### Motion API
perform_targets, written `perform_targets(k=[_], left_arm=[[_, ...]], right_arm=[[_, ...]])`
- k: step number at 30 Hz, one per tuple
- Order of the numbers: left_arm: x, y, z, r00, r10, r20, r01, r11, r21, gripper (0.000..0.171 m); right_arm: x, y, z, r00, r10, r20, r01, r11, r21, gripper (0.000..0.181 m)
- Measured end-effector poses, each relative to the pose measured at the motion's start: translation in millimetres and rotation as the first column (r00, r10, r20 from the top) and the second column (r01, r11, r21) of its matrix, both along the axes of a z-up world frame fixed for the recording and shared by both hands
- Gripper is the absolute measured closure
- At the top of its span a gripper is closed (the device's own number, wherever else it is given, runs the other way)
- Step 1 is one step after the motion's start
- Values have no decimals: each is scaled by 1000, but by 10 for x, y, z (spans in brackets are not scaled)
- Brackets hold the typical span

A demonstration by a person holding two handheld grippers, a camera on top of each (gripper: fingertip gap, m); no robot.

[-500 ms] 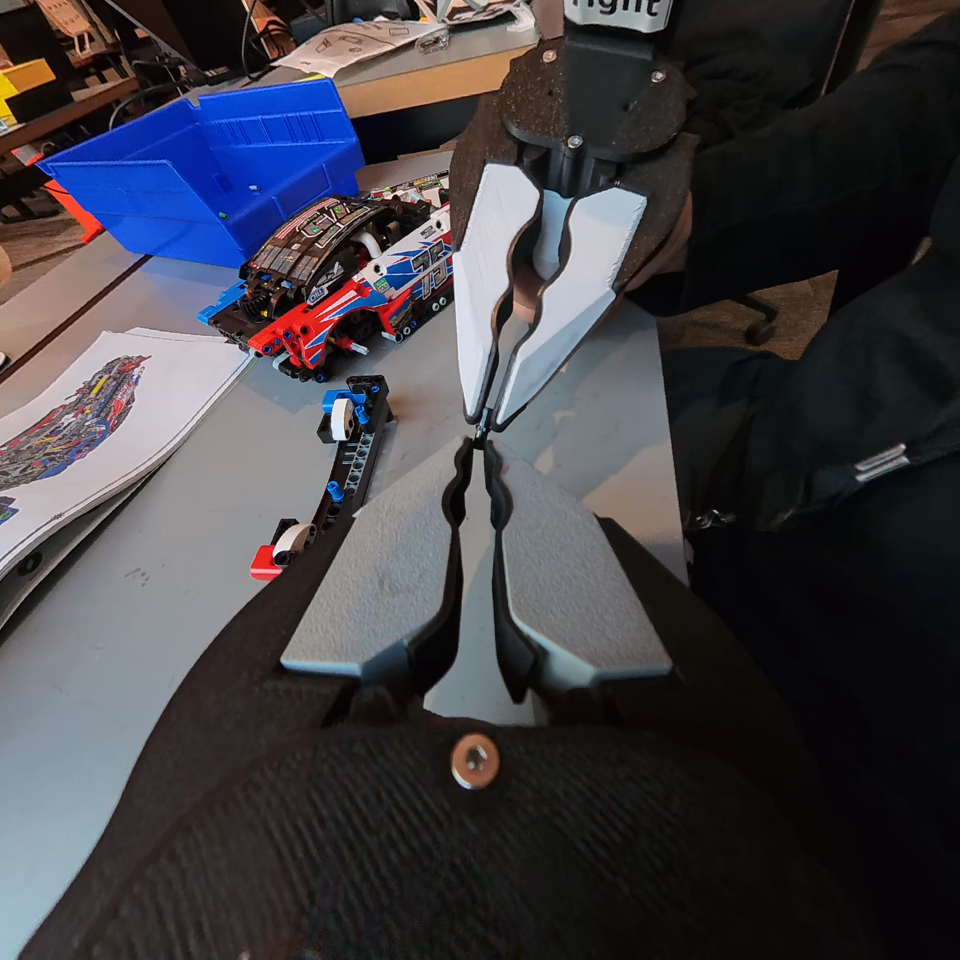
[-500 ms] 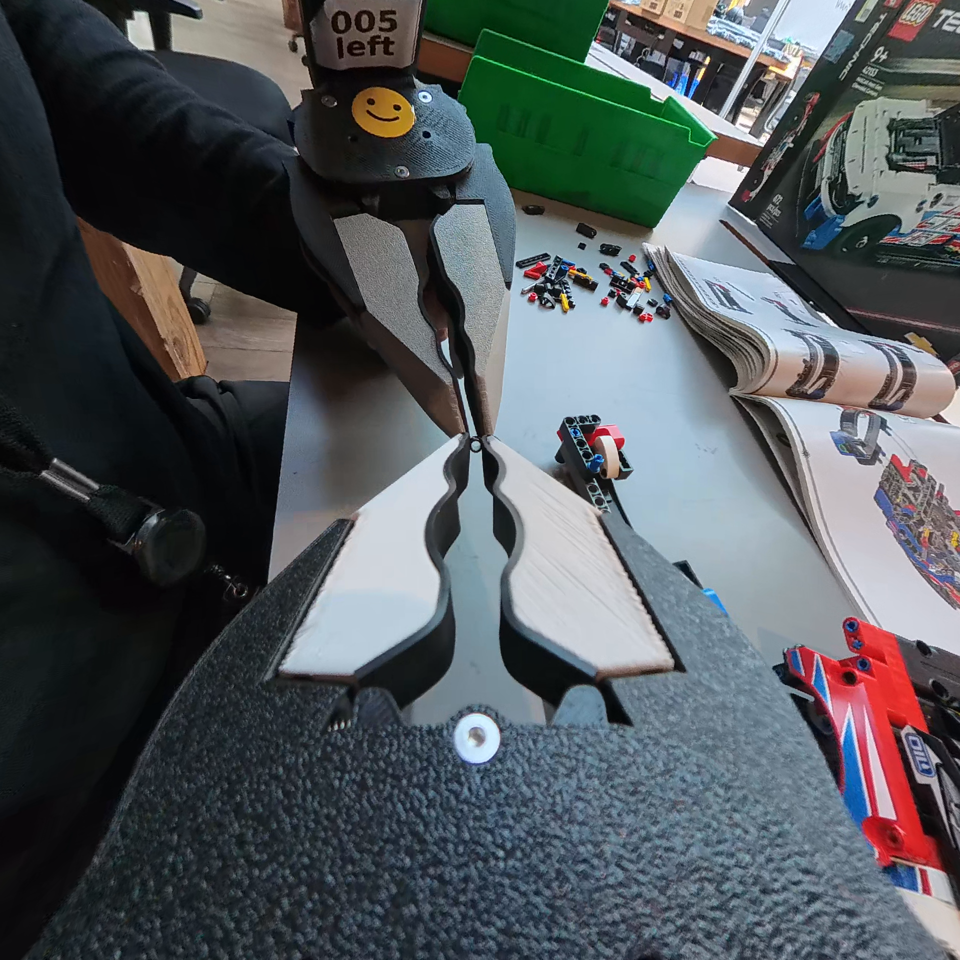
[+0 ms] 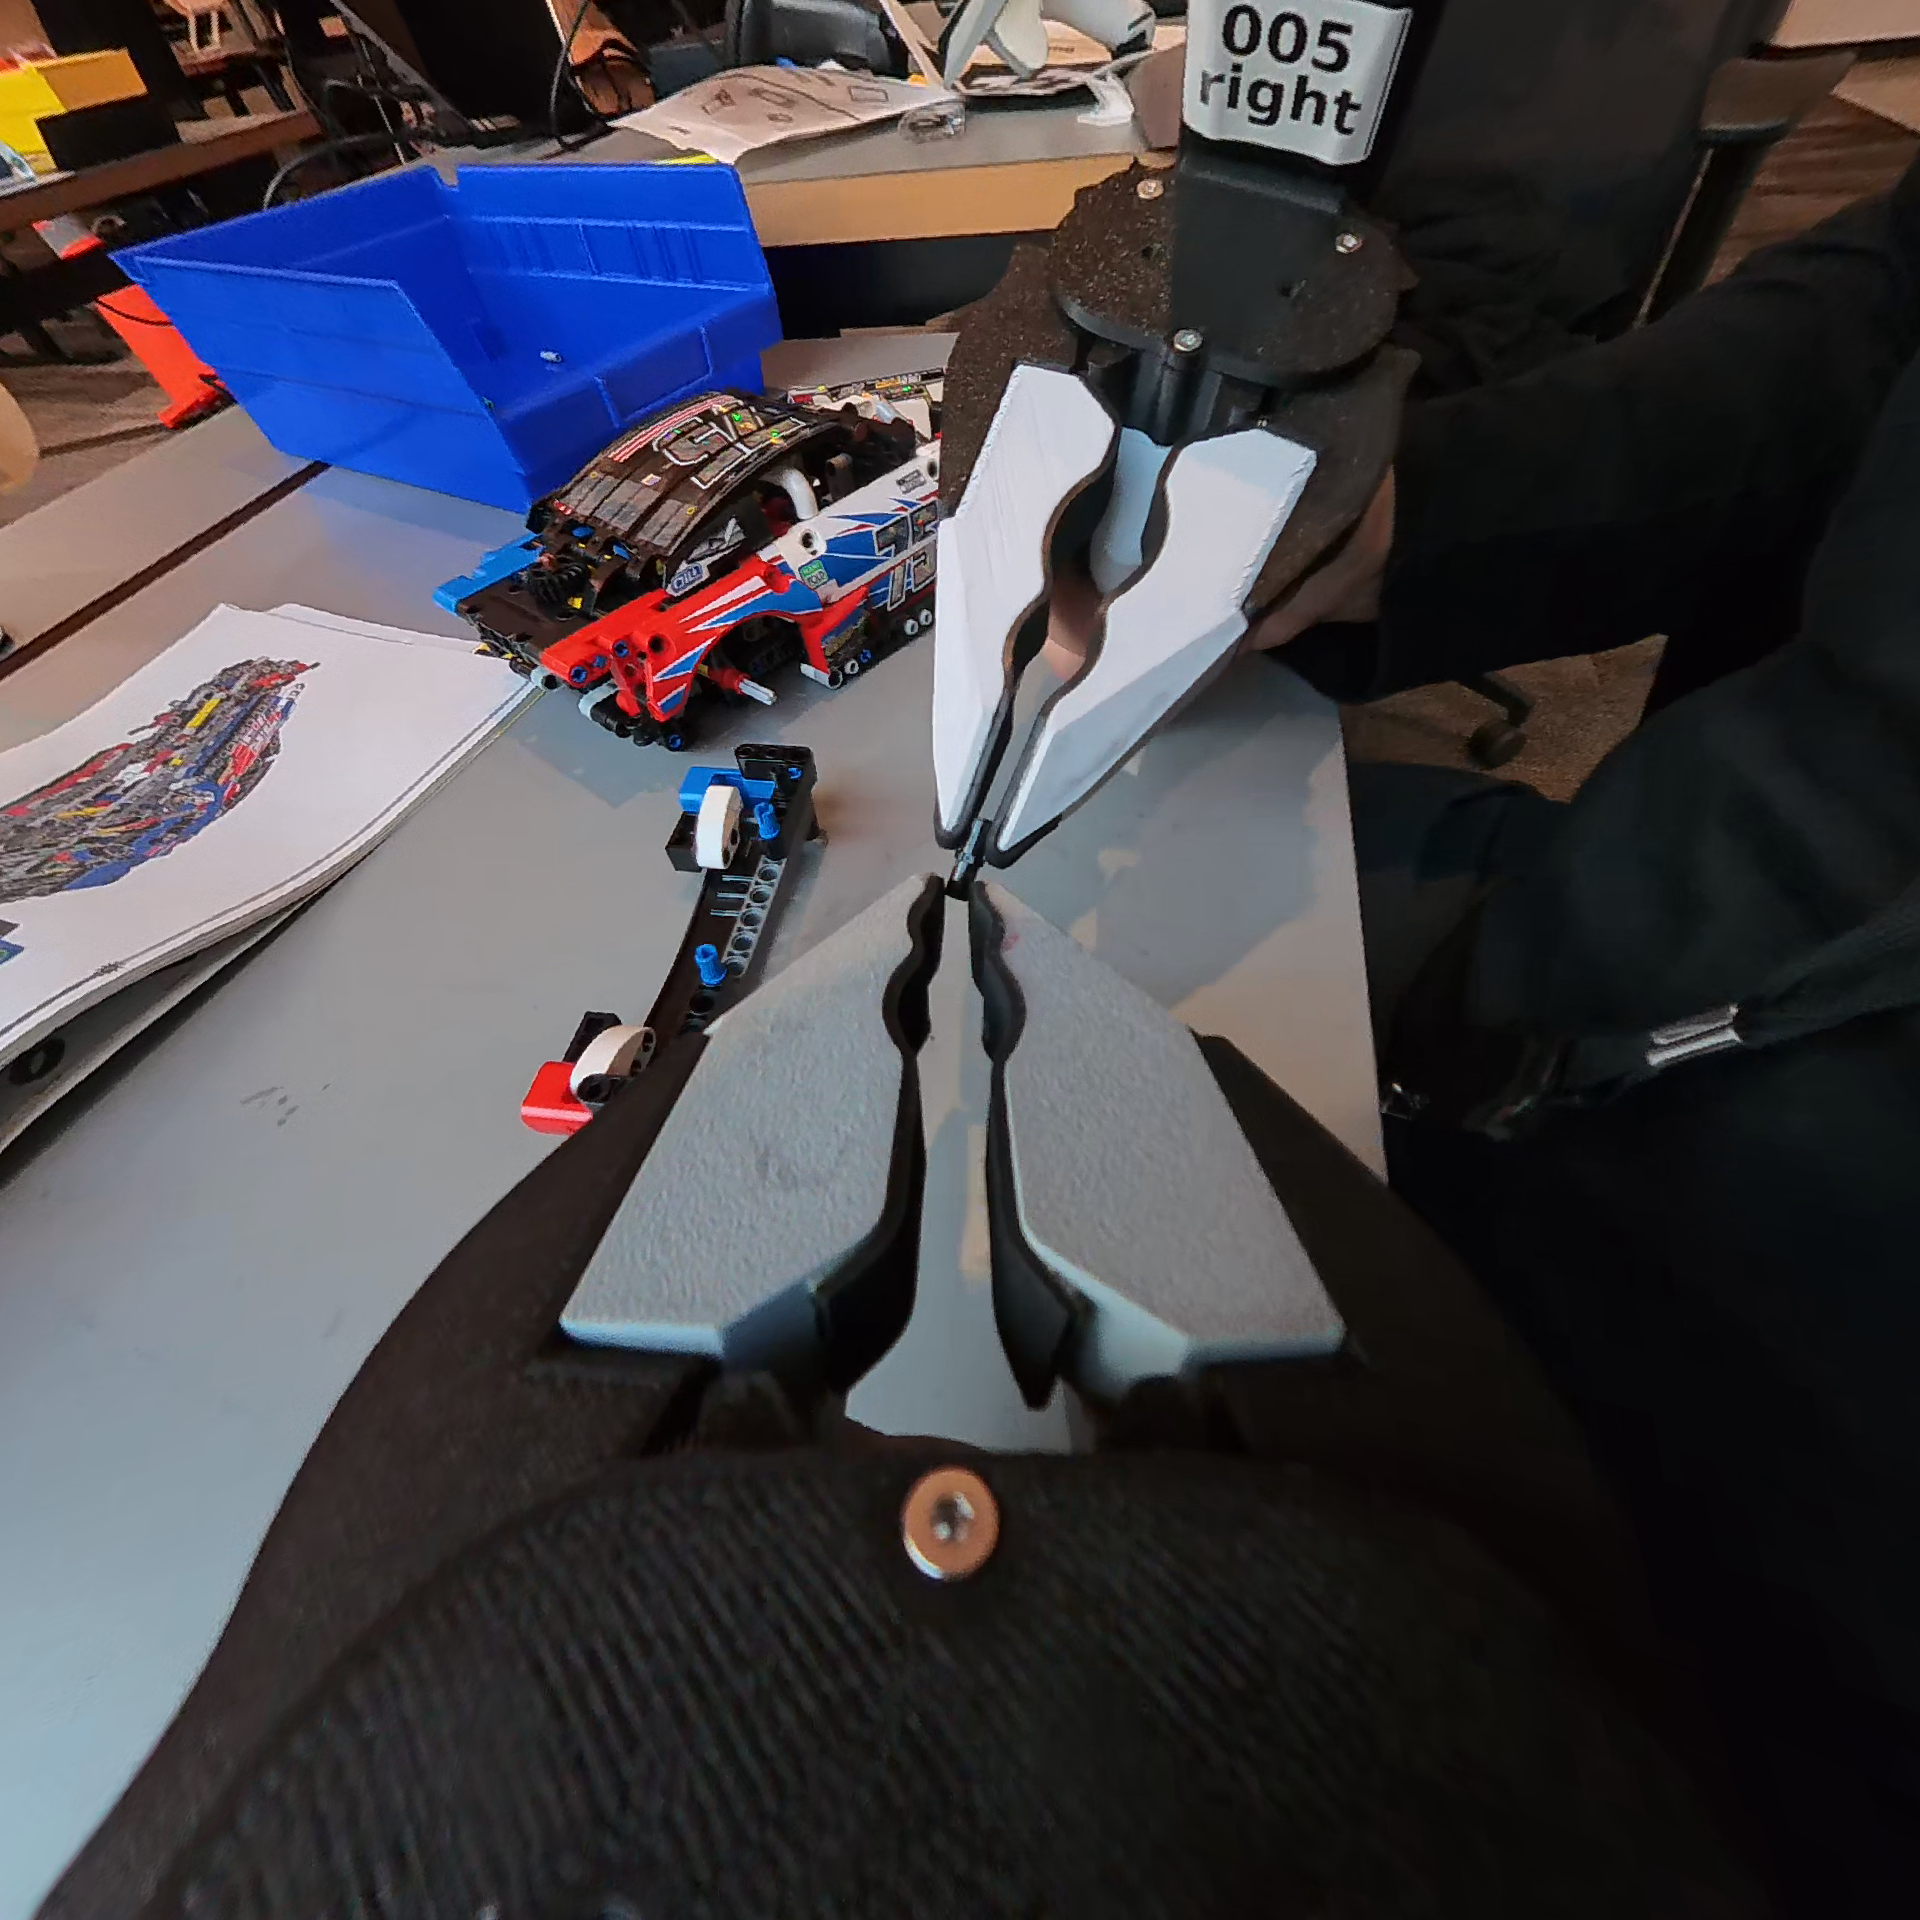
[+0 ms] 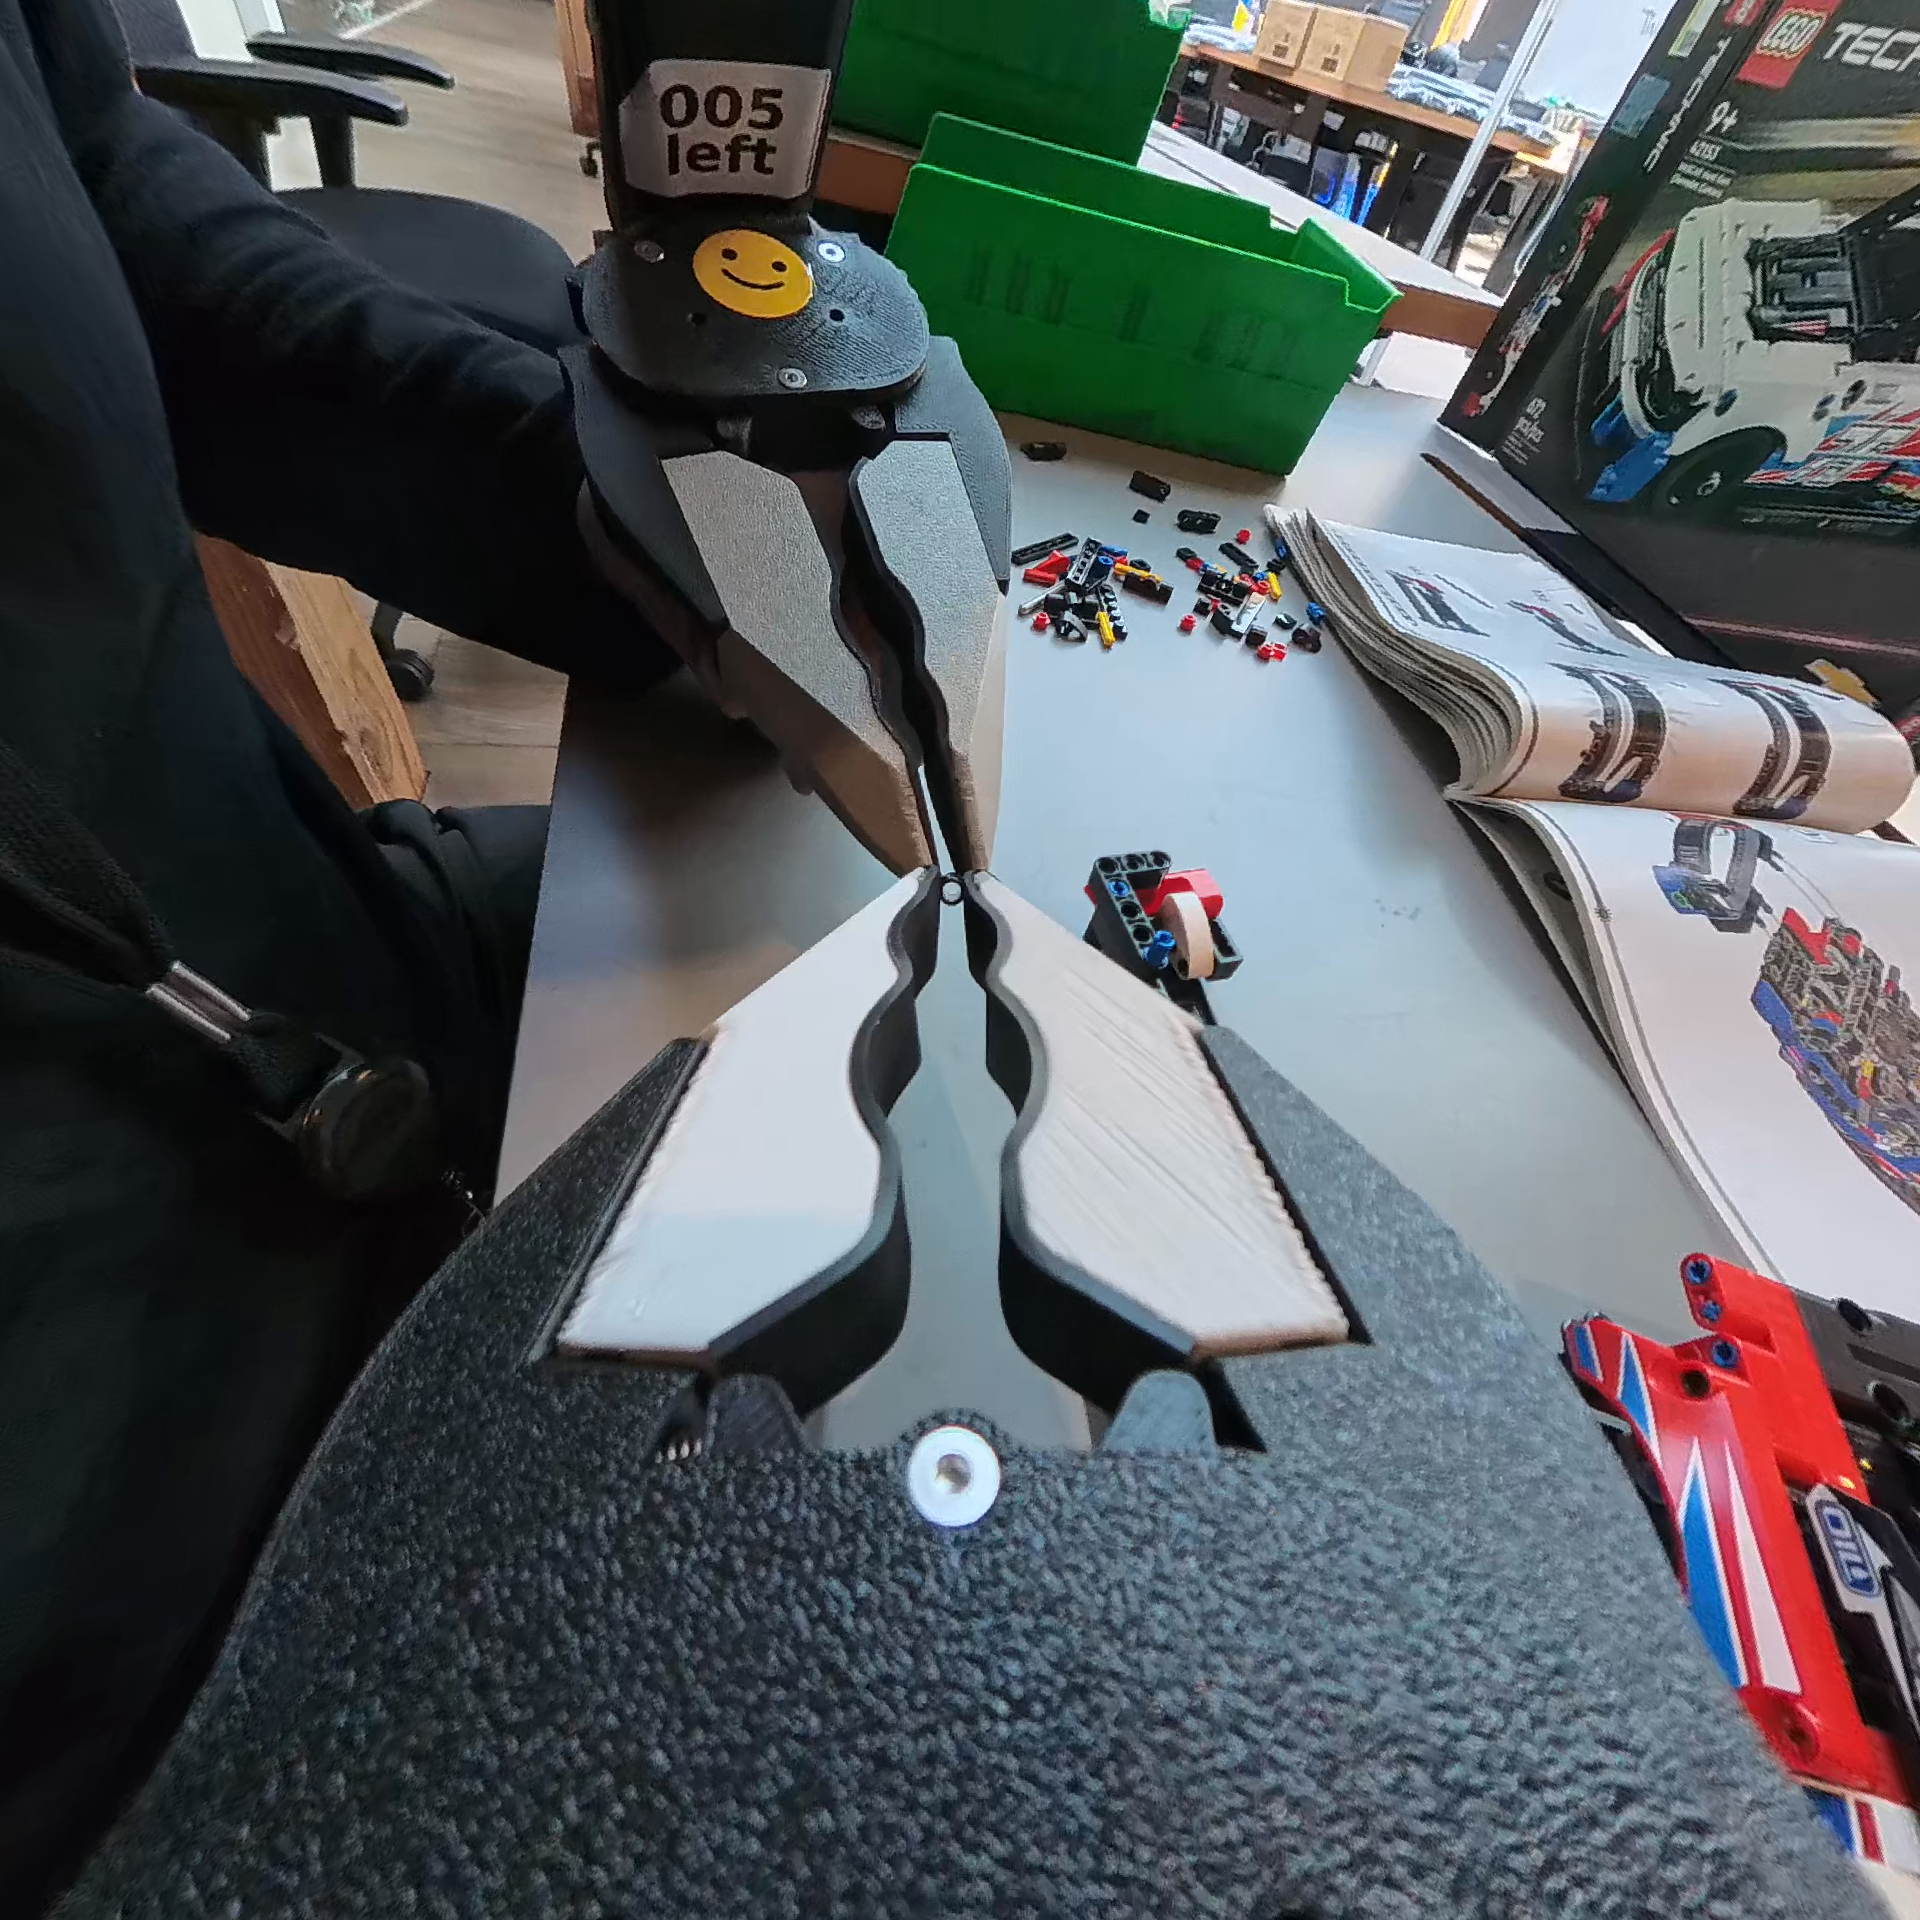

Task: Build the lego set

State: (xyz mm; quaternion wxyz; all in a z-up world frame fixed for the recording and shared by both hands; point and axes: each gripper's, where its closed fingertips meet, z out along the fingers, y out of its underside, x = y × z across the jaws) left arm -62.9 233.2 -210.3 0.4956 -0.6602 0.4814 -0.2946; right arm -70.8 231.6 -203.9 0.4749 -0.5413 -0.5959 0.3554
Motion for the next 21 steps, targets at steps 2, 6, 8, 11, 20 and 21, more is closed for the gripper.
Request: perform_targets(k=[2,6,8,11,20,21], left_arm=[[-4,10,3,1000,4,5,-4,1000,-8,170],[-4,22,-3,1000,6,6,-6,1000,-19,170],[-3,31,0,1000,5,11,-5,1000,-26,169],[-5,52,8,1000,8,21,-7,999,-37,170],[-26,80,34,999,15,50,-12,998,-65,169],[-28,84,36,998,17,52,-14,998,-67,169]], right_arm=[[-3,10,2,1000,1,-3,-1,1000,-8,177],[-4,23,0,1000,0,-2,0,1000,-20,177],[-3,33,5,1000,-2,-5,2,1000,-25,177],[-7,52,14,1000,-6,-11,6,999,-33,177],[-23,81,35,1000,-9,-25,7,999,-53,177],[-24,85,39,1000,-10,-28,8,999,-54,177]])
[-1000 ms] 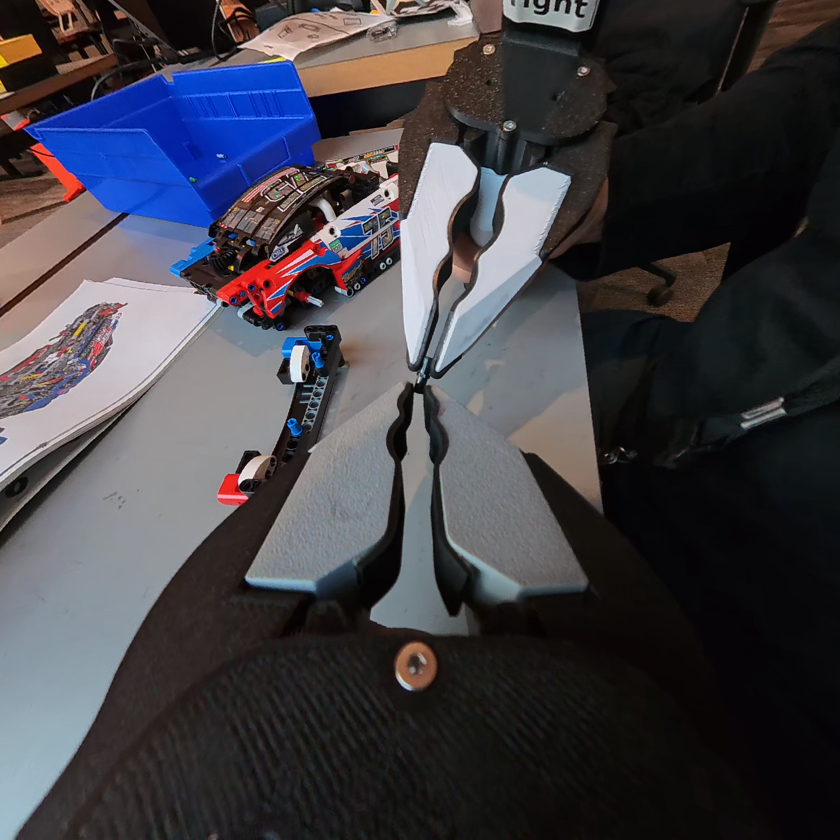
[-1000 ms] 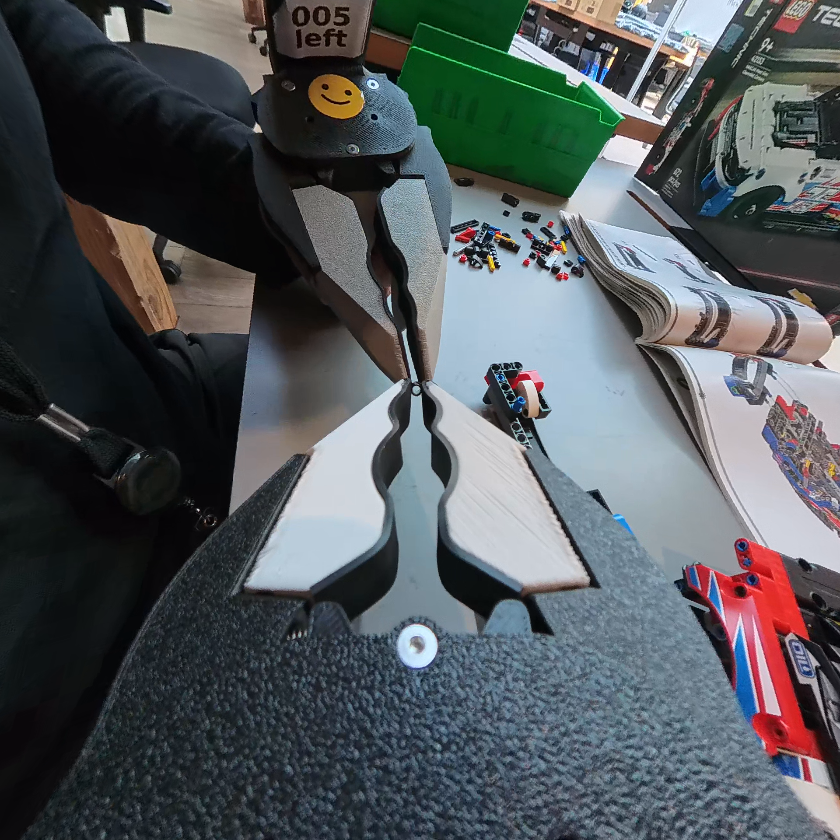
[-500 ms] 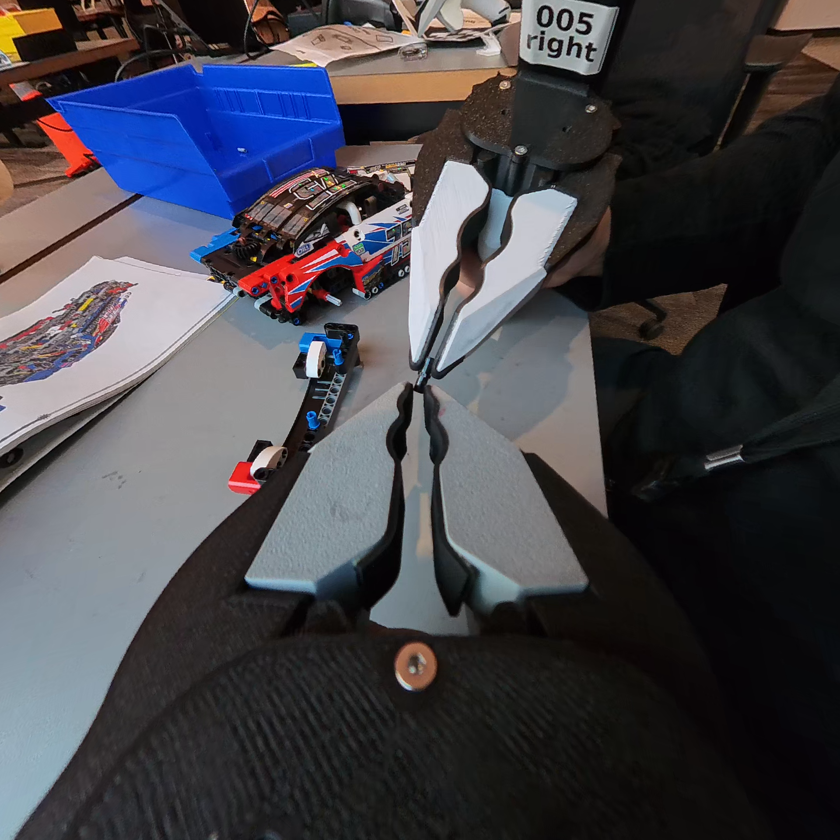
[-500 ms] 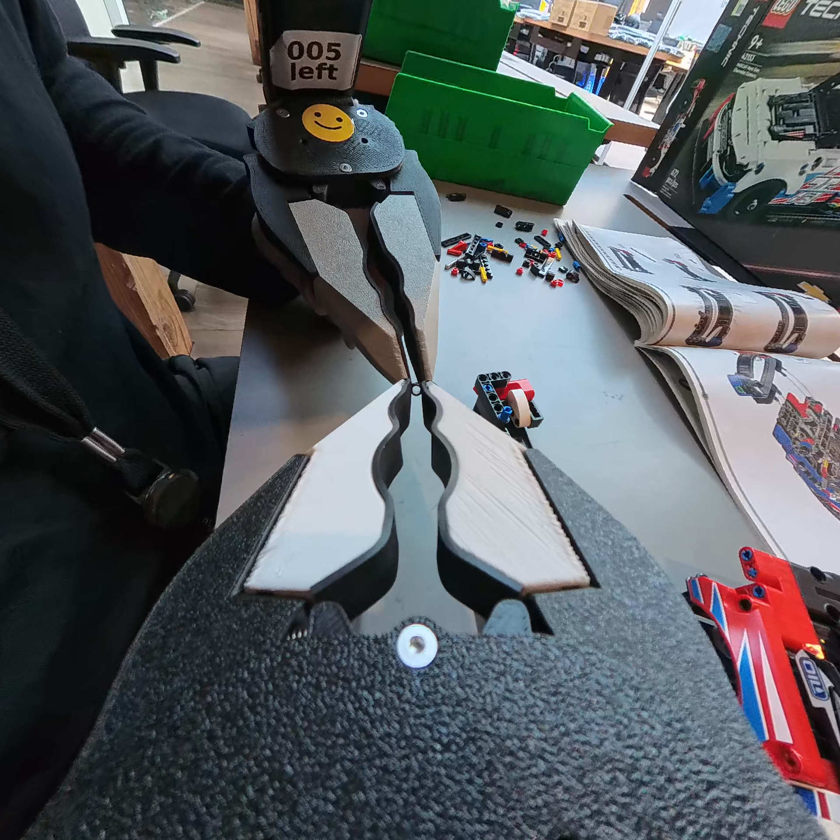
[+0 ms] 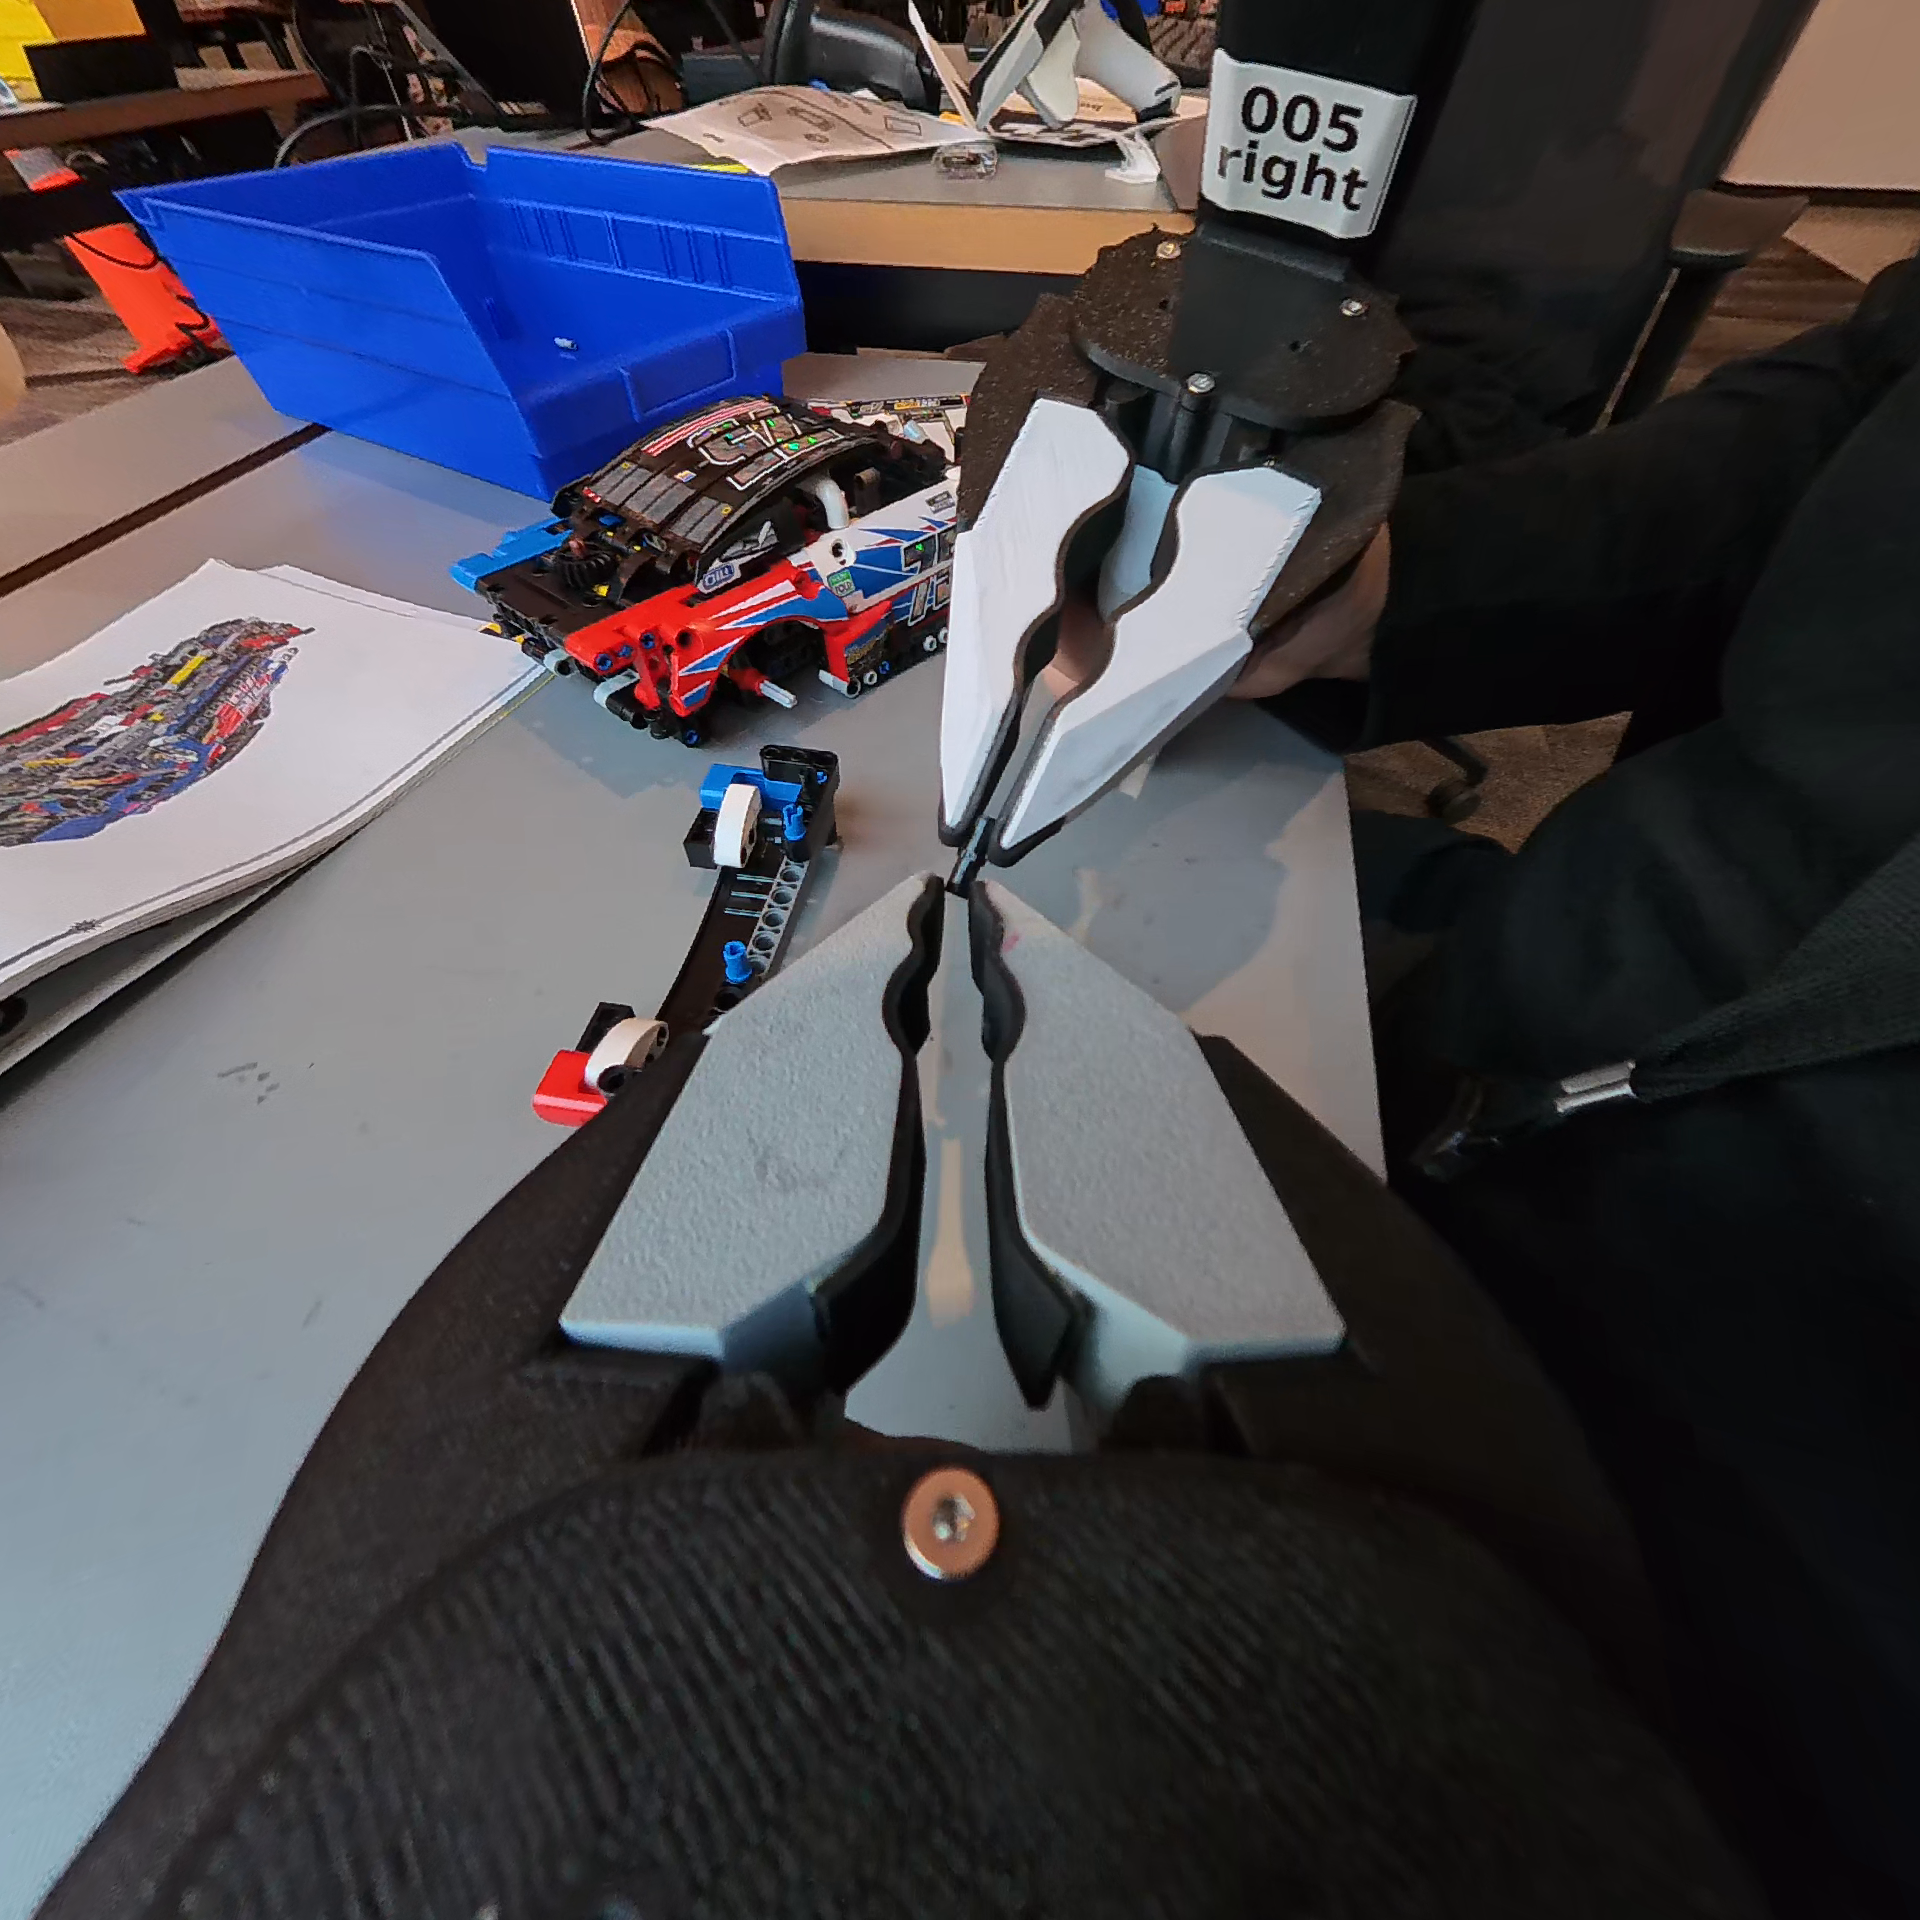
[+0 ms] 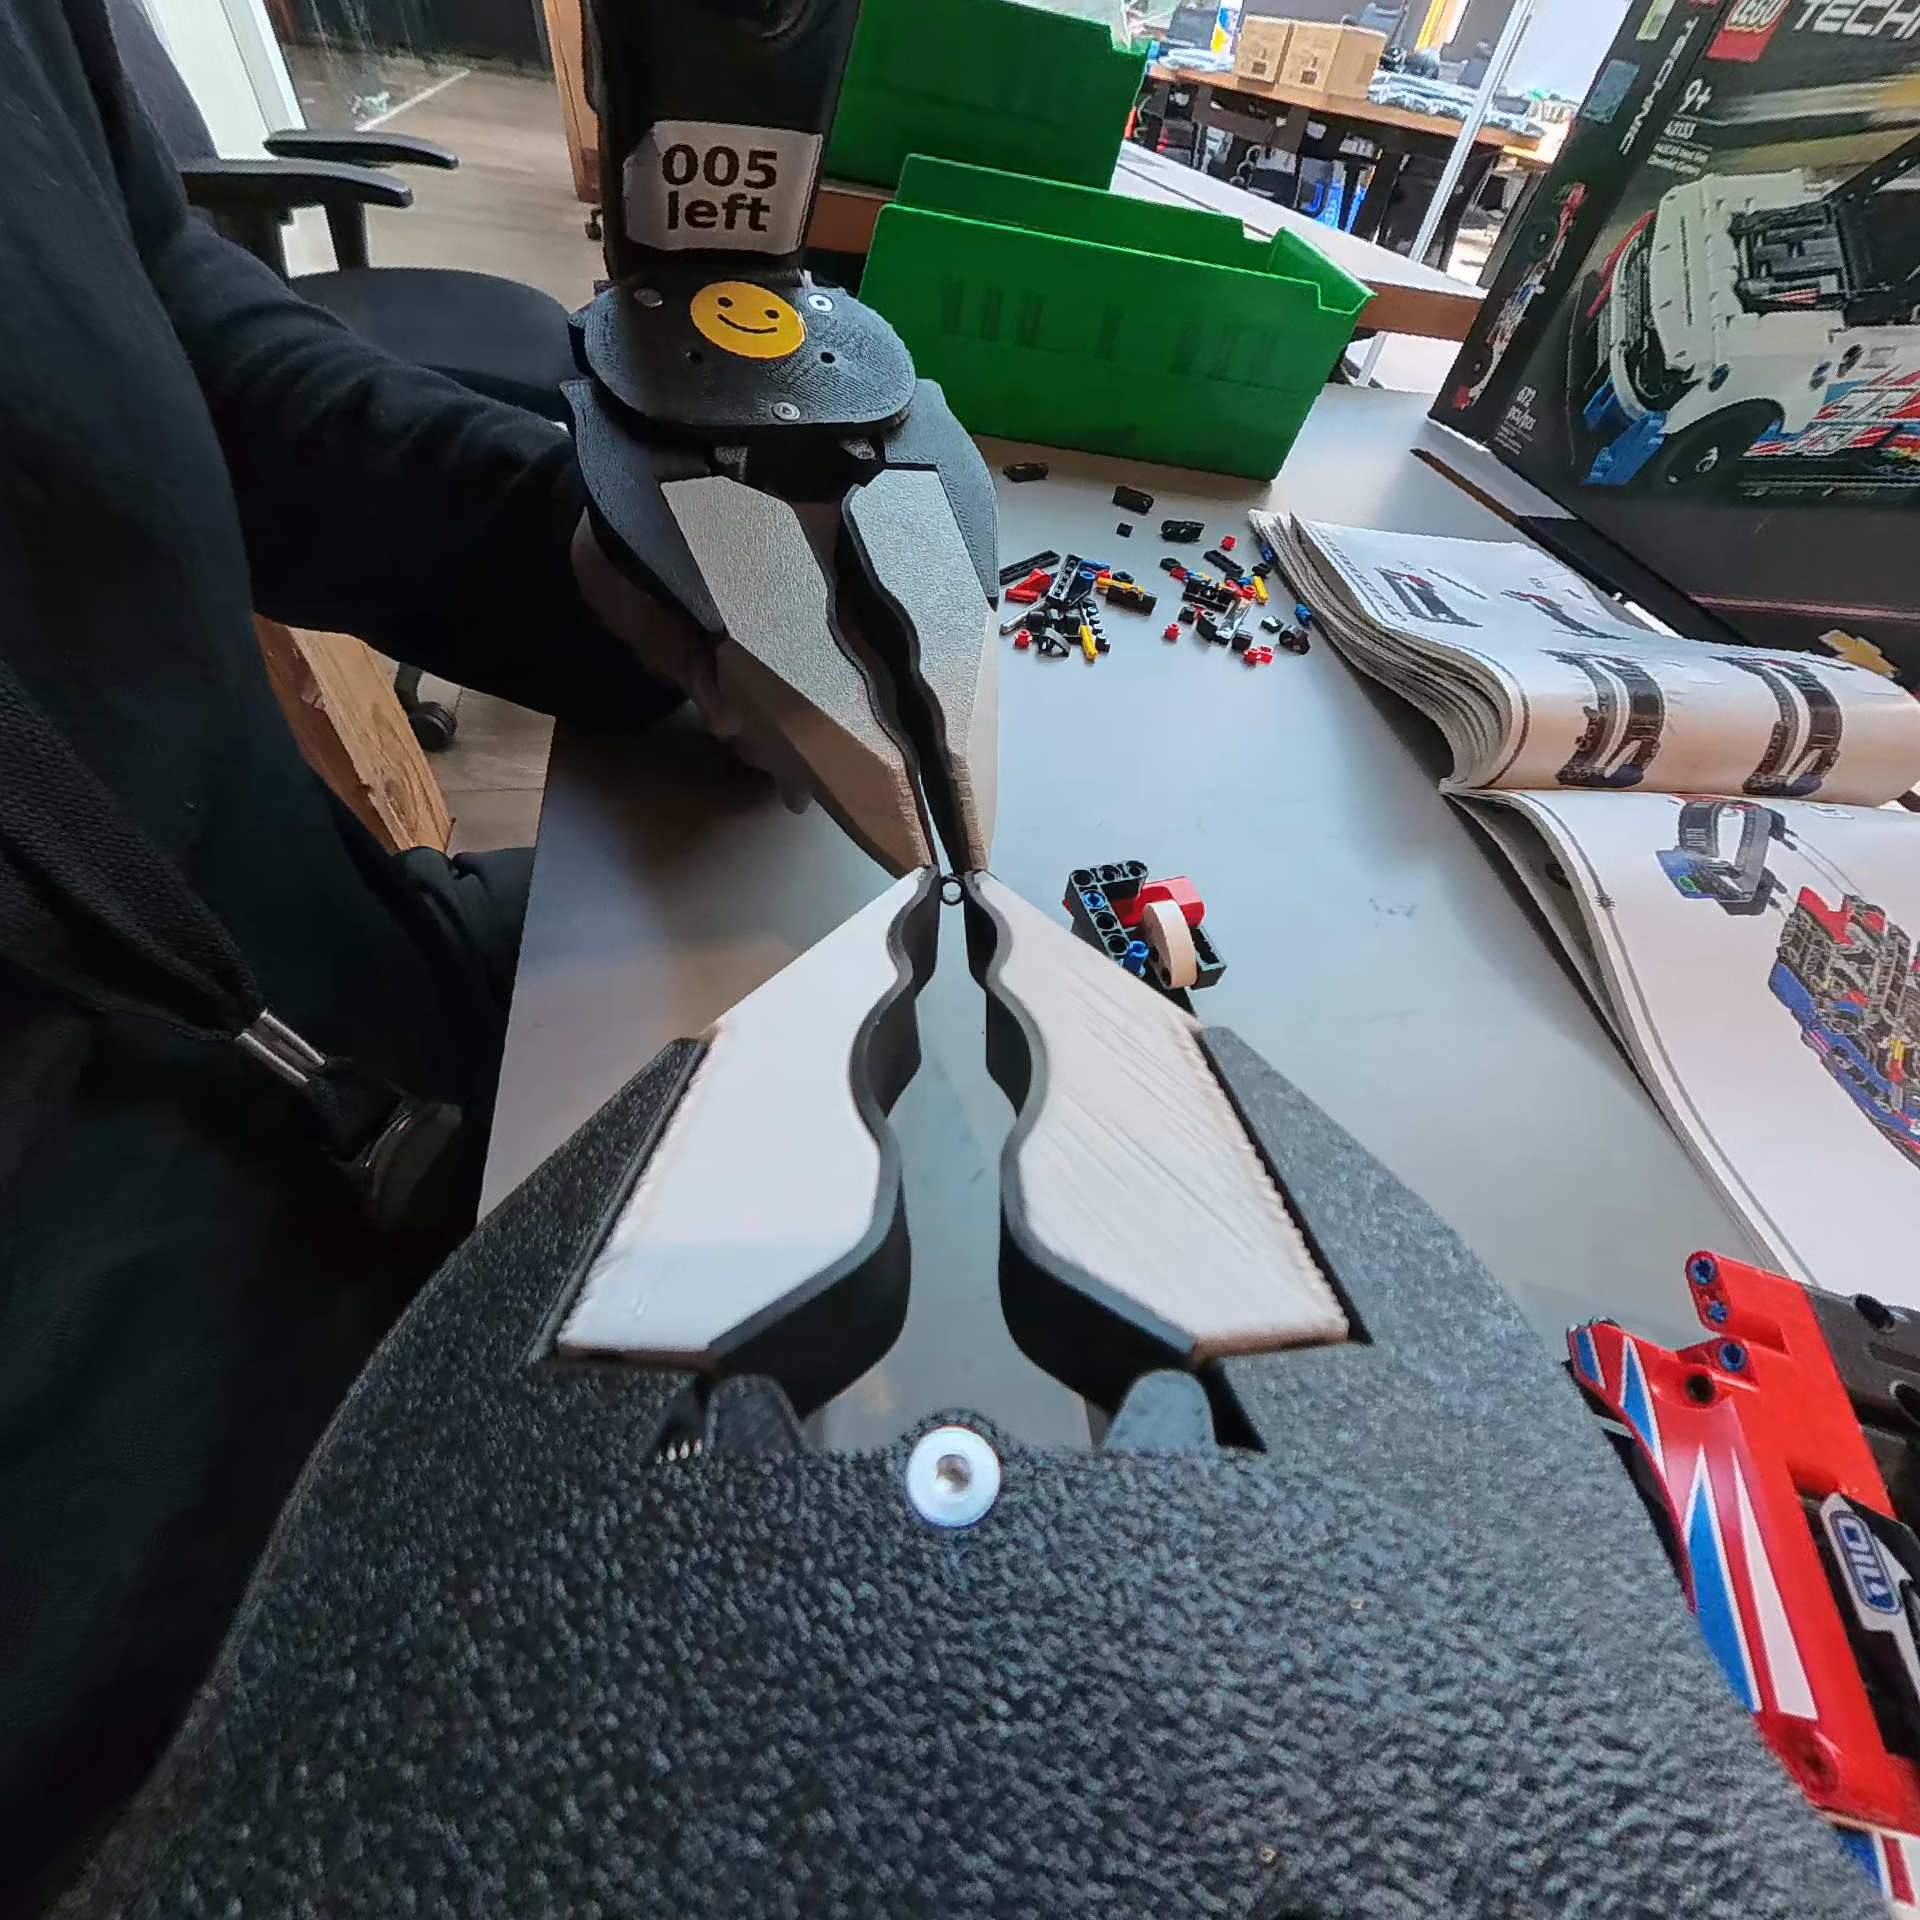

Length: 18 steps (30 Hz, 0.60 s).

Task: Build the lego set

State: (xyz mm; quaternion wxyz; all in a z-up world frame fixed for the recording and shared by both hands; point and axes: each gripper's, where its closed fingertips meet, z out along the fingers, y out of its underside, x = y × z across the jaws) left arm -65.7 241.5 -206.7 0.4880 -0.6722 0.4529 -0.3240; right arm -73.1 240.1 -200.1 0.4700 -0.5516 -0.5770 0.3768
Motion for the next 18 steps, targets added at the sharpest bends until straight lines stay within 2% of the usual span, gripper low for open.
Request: perform_targets(k=[18], left_arm=[[-9,29,-8,1000,10,5,-10,1000,-24,170]], right_arm=[[49,31,119,996,-4,-85,4,1000,-3,177]])
